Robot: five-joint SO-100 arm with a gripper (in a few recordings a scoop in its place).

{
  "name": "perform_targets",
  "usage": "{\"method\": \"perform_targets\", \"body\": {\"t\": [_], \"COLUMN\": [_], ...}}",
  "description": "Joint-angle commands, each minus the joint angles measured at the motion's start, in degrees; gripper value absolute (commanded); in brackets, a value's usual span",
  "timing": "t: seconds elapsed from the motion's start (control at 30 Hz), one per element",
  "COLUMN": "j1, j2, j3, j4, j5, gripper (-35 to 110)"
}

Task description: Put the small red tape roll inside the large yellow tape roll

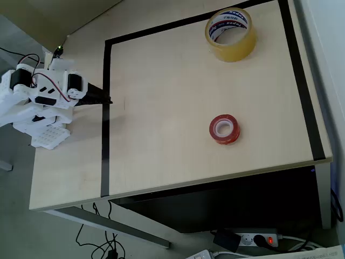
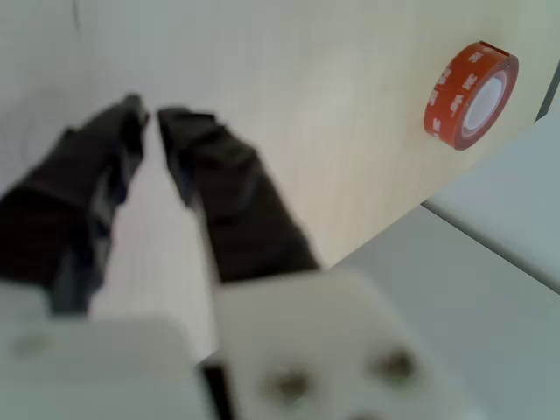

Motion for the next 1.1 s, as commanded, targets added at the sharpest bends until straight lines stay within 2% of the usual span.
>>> {"method": "perform_targets", "body": {"t": [0.0,0.3,0.53,0.77,1.07], "j1": [21.4,23.0,27.4,25.5,23.1], "j2": [-9.1,-24.1,-44.5,-58.9,-90.4], "j3": [-15.6,-32.1,-51.7,-64.5,-95.0], "j4": [1.1,1.7,2.5,-2.2,-4.2], "j5": [-1.9,-1.8,-2.3,-16.7,-17.9], "gripper": [0,0,0,0,0]}}
